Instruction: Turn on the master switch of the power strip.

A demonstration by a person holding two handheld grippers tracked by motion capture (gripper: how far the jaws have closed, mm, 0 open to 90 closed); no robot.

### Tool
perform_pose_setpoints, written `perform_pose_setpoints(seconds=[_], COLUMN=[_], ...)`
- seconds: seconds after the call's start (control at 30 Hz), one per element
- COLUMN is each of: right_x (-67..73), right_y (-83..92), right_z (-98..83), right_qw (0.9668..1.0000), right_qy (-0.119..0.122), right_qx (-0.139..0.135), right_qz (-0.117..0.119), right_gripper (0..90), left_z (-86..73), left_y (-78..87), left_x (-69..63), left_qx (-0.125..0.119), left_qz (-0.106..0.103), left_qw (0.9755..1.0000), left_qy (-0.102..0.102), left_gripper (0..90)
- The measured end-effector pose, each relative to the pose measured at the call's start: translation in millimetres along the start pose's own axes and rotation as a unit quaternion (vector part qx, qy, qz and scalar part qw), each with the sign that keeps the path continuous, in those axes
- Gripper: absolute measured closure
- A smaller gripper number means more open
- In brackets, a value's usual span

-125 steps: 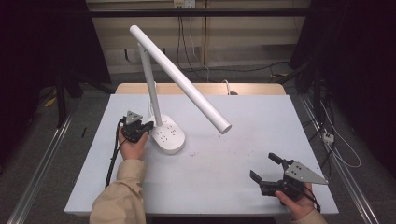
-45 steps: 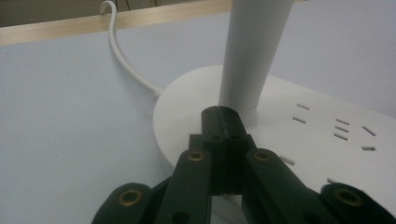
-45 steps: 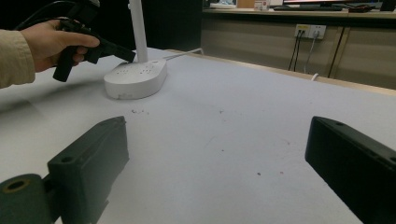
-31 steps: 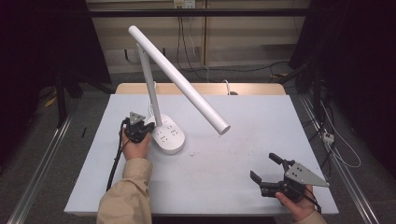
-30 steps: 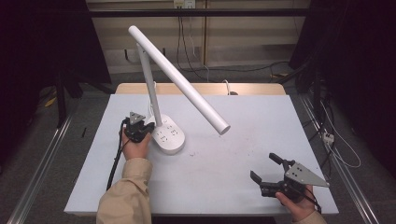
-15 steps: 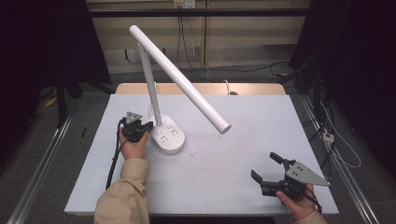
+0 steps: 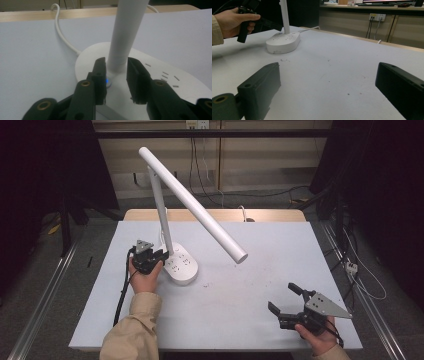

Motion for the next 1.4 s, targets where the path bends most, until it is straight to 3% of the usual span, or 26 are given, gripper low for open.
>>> perform_pose_setpoints(seconds=[0.23,0.43,0.6,0.8,1.4], right_x=[-0.3,0.8,1.4,1.0,2.5], right_y=[0.1,0.2,0.8,2.3,2.4], right_z=[0.0,0.0,0.0,-0.3,-0.4], right_qw=[1.0000,1.0000,1.0000,1.0000,1.0000], right_qy=[-0.001,-0.001,0.000,-0.002,-0.001], right_qx=[0.000,0.001,0.001,0.003,0.003], right_qz=[-0.001,0.001,0.001,0.000,0.001], right_gripper=[5.5,5.5,5.5,5.5,5.4], left_z=[-1.1,2.1,3.4,4.8,-1.8], left_y=[3.3,9.1,12.1,17.0,32.6], left_x=[-8.2,-18.6,-26.2,-32.8,-37.5], left_qx=[0.008,0.005,0.001,0.004,0.010], left_qz=[-0.012,-0.038,-0.055,-0.070,-0.091], left_qw=[0.9999,0.9992,0.9985,0.9975,0.9958], left_qy=[0.005,0.003,0.009,0.002,0.001], left_gripper=[51.7,42.8,39.3,32.5,22.6])
Point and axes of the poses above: each handheld gripper's, and its own axes: y roughly backward along the jaws, z roughly out of its top, x roughly to its left, the point moved 8 cm from there along -y, roughly forward along the jaws, and after that the axes turned 5 degrees about -x, right-handed, at the moved point
